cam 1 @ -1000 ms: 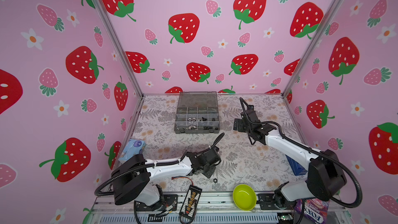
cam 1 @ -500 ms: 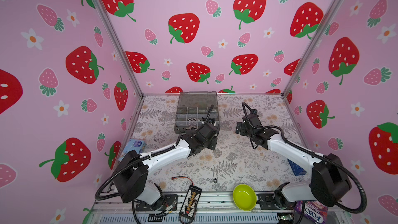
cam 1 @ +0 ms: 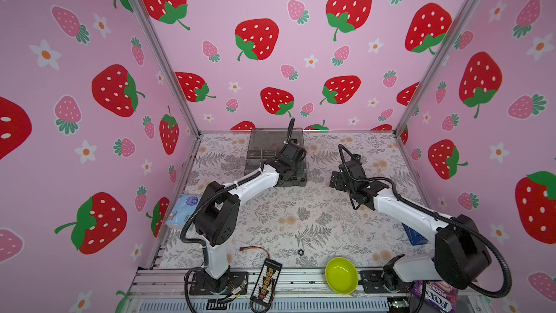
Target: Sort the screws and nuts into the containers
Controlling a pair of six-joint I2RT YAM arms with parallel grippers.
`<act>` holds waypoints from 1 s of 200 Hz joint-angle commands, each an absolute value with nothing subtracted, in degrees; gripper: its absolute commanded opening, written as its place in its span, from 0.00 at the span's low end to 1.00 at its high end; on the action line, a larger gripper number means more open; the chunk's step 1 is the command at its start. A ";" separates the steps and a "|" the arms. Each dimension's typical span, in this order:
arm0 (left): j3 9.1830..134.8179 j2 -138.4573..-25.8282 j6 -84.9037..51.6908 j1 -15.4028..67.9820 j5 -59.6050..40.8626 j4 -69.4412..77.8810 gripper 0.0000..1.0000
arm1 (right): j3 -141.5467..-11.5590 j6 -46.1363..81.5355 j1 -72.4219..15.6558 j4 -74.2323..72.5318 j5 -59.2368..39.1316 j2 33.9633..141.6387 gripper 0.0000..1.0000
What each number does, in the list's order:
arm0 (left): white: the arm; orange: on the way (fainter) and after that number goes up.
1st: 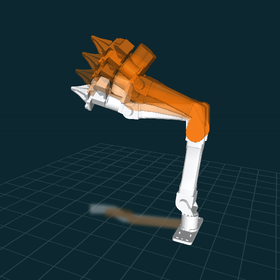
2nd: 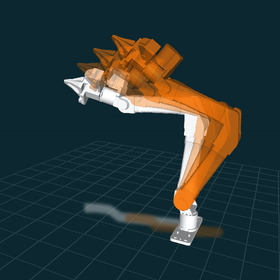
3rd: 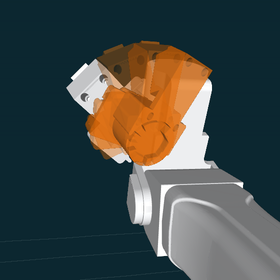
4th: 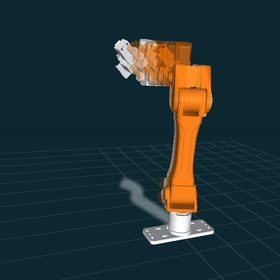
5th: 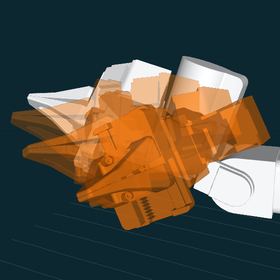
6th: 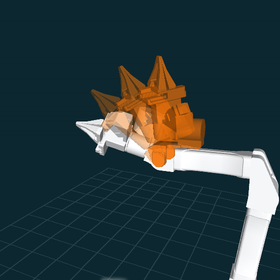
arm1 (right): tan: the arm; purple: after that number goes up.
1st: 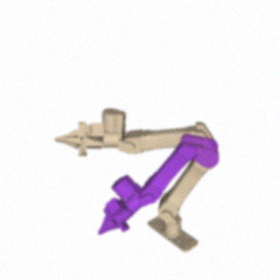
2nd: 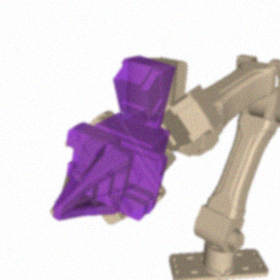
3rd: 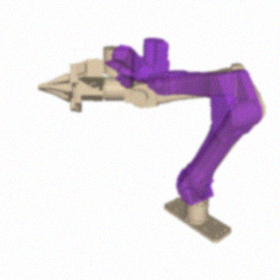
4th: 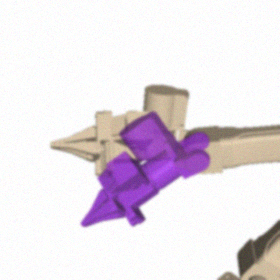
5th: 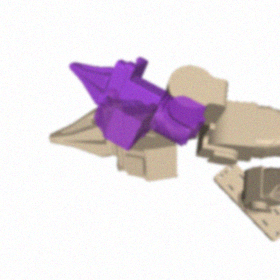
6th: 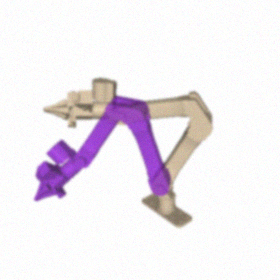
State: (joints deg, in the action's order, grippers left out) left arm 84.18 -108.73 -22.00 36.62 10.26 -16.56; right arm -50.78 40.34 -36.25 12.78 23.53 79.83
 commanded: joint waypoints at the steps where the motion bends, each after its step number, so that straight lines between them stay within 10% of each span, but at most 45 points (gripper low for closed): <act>1: 90.02 -112.73 -20.72 35.90 10.50 -18.95 0.08 | -49.69 41.92 -35.96 11.88 23.64 79.15 1.00; 96: 101.52 -124.01 -20.57 34.46 11.25 -22.94 0.13 | -48.16 42.88 -35.95 11.03 22.02 79.96 1.00; 200: 99.72 -122.91 -20.32 34.39 11.99 -22.85 0.40 | -48.16 42.80 -35.95 10.51 20.81 81.15 1.00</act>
